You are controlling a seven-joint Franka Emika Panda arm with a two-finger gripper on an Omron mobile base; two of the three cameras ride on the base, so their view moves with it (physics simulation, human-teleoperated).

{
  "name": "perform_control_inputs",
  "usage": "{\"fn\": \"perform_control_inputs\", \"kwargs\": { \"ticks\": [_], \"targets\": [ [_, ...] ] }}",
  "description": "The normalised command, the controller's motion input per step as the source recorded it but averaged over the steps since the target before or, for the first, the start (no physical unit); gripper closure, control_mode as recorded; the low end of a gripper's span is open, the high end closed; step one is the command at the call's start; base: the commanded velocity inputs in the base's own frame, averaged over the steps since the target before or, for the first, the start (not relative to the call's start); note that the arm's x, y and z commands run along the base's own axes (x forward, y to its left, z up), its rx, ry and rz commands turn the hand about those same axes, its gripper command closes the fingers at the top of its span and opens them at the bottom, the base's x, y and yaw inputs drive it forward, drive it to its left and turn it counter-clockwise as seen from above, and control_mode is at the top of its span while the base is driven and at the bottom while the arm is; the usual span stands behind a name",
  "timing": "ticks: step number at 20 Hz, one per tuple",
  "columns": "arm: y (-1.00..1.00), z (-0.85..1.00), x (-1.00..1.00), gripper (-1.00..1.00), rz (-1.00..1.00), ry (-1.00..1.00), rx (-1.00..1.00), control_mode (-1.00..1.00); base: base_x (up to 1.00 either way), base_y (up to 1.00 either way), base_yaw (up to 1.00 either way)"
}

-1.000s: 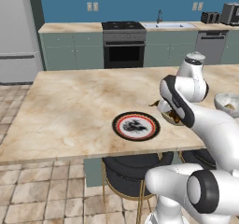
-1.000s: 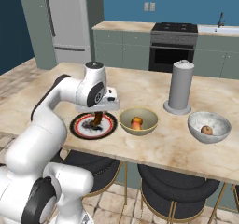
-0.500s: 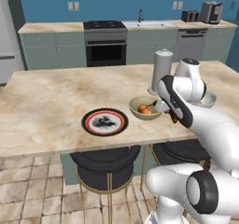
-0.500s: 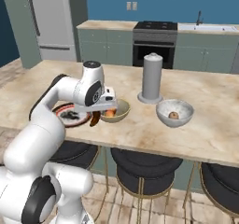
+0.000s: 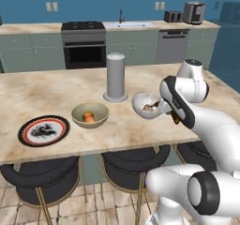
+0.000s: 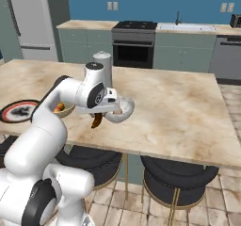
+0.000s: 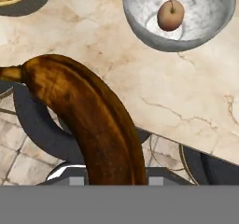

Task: Take the fruits from the plate on the dining counter and place two fruits in each bowl.

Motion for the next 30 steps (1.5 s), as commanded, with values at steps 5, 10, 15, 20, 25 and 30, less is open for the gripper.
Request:
{"fn": "perform_control_inputs", "kwargs": {
  "ticks": [5,10,15,20,25,30],
  "targets": [
    [0.0,0.0,0.0,1.0,0.0,0.0,0.0,1.0,0.27,-0.58,-0.02],
    [0.0,0.0,0.0,1.0,0.0,0.0,0.0,1.0,0.63,0.16,-0.06],
    [0.0,0.0,0.0,1.0,0.0,0.0,0.0,1.0,0.47,0.2,0.0],
    [0.0,0.0,0.0,1.0,0.0,0.0,0.0,1.0,0.0,0.0,0.0],
    [0.0,0.0,0.0,1.0,0.0,0.0,0.0,1.0,0.0,0.0,0.0],
    [0.14,0.0,0.5,1.0,0.02,0.15,-0.02,-1.0,0.0,0.0,0.0]
  ]
}}
